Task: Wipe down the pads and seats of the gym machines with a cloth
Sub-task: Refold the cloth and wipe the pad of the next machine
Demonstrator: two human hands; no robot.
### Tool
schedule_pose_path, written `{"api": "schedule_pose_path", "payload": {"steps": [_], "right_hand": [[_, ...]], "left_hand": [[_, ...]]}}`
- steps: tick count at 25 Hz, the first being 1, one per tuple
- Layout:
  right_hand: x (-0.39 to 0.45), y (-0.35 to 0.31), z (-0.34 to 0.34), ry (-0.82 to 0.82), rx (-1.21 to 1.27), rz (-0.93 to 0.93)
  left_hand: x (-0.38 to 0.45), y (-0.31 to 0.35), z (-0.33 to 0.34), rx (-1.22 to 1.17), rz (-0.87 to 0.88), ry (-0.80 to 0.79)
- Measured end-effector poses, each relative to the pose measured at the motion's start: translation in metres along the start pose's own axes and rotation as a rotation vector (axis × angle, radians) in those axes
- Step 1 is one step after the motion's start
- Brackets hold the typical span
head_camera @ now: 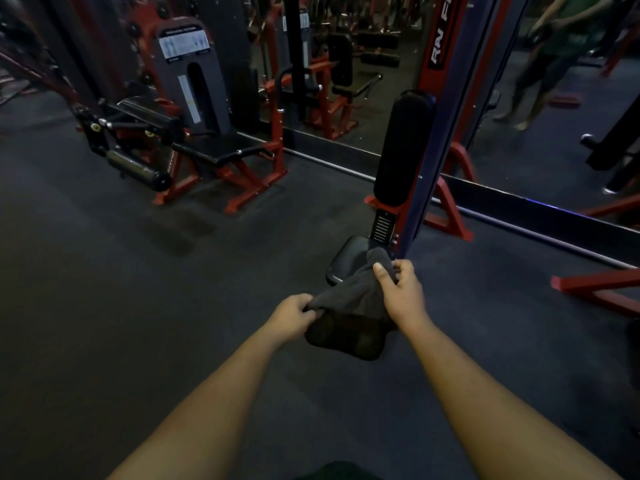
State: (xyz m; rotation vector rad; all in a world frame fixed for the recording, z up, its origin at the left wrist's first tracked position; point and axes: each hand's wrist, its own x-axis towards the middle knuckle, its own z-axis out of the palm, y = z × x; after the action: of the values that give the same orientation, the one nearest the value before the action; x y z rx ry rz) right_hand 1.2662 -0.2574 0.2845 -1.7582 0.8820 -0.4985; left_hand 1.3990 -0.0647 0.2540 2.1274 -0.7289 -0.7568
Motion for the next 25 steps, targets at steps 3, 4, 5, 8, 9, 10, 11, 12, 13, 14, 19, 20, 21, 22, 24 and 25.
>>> {"api": "schedule_pose_path", "payload": {"steps": [3, 4, 5, 8, 9, 10, 11, 12, 13, 14, 19, 20, 21, 22, 24, 25], "right_hand": [[0.048, 0.010, 0.014, -0.013, -0.042, 0.171], [0.062, 0.012, 0.023, -0.025, -0.057, 0.195], [0.071, 0.014, 0.032, -0.033, -0.078, 0.189], [0.083, 0.007, 0.069, -0.058, -0.159, 0.063], [0.087, 0.003, 0.084, -0.099, -0.181, 0.022], [0.090, -0.003, 0.097, -0.171, -0.208, -0.006], [0.093, -0.008, 0.109, -0.243, -0.244, -0.029], [0.098, -0.012, 0.121, -0.290, -0.308, -0.048], [0.104, -0.016, 0.132, -0.301, -0.381, -0.061], [0.111, -0.021, 0.143, -0.269, -0.445, -0.058], [0.153, -0.038, 0.161, -0.056, -0.316, 0.013], [0.161, -0.044, 0.160, -0.052, -0.233, 0.032], [0.168, -0.049, 0.159, -0.033, -0.150, 0.048], [0.174, -0.054, 0.157, -0.012, -0.080, 0.061], [0.184, -0.062, 0.153, 0.005, 0.118, 0.113], [0.189, -0.063, 0.151, -0.001, 0.217, 0.142]], "left_hand": [[0.045, 0.015, -0.020, -0.374, 0.007, 0.038], [0.065, 0.020, -0.026, -0.460, 0.007, 0.026], [0.085, 0.025, -0.032, -0.529, 0.012, 0.003], [0.146, 0.029, -0.051, -0.618, -0.006, -0.071], [0.166, 0.028, -0.060, -0.660, -0.033, -0.088], [0.183, 0.027, -0.068, -0.692, -0.065, -0.099], [0.197, 0.026, -0.075, -0.710, -0.096, -0.109], [0.208, 0.025, -0.082, -0.718, -0.130, -0.129], [0.215, 0.025, -0.089, -0.728, -0.167, -0.147], [0.223, 0.026, -0.096, -0.748, -0.200, -0.163], [0.255, 0.026, -0.124, -0.803, -0.184, -0.188], [0.257, 0.023, -0.127, -0.771, -0.127, -0.214], [0.256, 0.016, -0.126, -0.701, -0.056, -0.239], [0.253, 0.008, -0.122, -0.607, 0.010, -0.256], [0.246, -0.008, -0.110, -0.426, 0.114, -0.293], [0.244, -0.011, -0.104, -0.371, 0.146, -0.317]]}}
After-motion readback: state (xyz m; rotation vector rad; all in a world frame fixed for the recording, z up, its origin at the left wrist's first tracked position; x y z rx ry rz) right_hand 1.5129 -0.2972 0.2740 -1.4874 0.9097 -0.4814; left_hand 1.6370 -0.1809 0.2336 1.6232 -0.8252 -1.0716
